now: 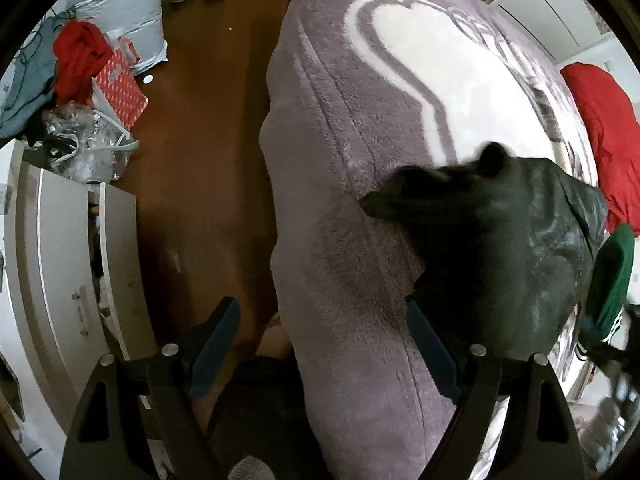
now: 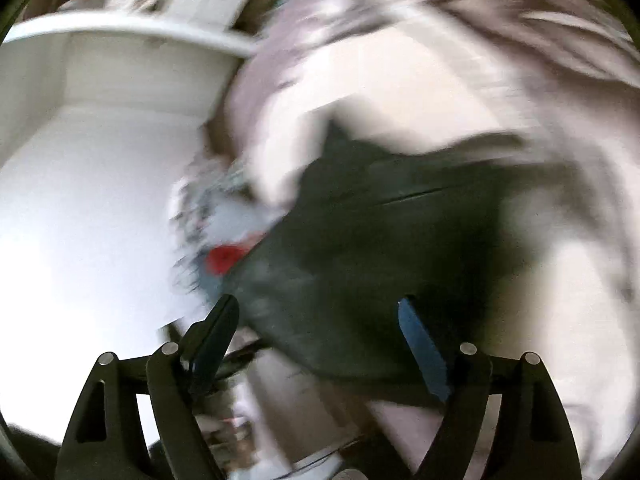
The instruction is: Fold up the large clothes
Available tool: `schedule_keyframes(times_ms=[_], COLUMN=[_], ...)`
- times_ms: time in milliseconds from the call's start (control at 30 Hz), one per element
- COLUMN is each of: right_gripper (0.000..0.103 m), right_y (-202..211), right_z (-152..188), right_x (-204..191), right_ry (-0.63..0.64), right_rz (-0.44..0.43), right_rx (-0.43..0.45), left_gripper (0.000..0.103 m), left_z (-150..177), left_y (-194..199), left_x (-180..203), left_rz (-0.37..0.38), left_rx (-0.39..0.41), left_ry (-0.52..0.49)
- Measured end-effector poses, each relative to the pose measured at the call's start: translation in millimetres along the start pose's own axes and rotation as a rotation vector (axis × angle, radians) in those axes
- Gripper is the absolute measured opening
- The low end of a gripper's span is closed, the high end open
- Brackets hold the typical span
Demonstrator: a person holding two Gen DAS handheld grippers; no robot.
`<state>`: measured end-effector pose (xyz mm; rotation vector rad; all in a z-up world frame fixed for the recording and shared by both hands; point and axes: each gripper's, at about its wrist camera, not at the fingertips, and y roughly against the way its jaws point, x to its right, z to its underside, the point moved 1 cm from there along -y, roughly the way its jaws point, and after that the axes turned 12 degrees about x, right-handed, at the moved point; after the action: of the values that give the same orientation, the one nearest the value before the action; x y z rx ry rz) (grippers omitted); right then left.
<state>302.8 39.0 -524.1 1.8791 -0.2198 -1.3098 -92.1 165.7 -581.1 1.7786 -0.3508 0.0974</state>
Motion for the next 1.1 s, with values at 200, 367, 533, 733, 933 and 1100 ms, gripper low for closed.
schedule_keyframes(times_ms=[200,367,533,733,933,1100], right_gripper=[0.101,0.098,0.064,0.059,0.082,0.082], right_y=[-64.2,-107.6,-62.2,58.9,110.8,172.0], right_z=[5.7,30.2,53.9,135.3,224.7,232.4], right_x=[95.8,83.9,78.6,114.6,183.2,199.8], right_ry=[-0.198,-0.199,-0.265,-0.570,-0.801,-0.715], right_rz=[-0.153,-0.282,-0.187,-0.158,0.058,0.102], right_rx=[-0.139,-0.149,0.055,0.416,0.364,0.314], left_gripper=[0.085,0.085,0.085,0.085,0.085,0.085], left_z=[4.6,4.7,-2.7,3.4,37.8,60.5], left_y=[-12.5,-17.3,-9.7,4.3,-26.9,-55.5], left_x=[10.3,27.1,48.6,103.1,184.0,216.6], left_rz=[-0.005,-0.018,-0.002,0.089,0.267,0.324], left_rx=[-0.020,-0.021,0.002,0.025,-0.094,-0.164], left_ry=[-0.041,-0.099,-0.132,-0.242,-0.327,-0.295])
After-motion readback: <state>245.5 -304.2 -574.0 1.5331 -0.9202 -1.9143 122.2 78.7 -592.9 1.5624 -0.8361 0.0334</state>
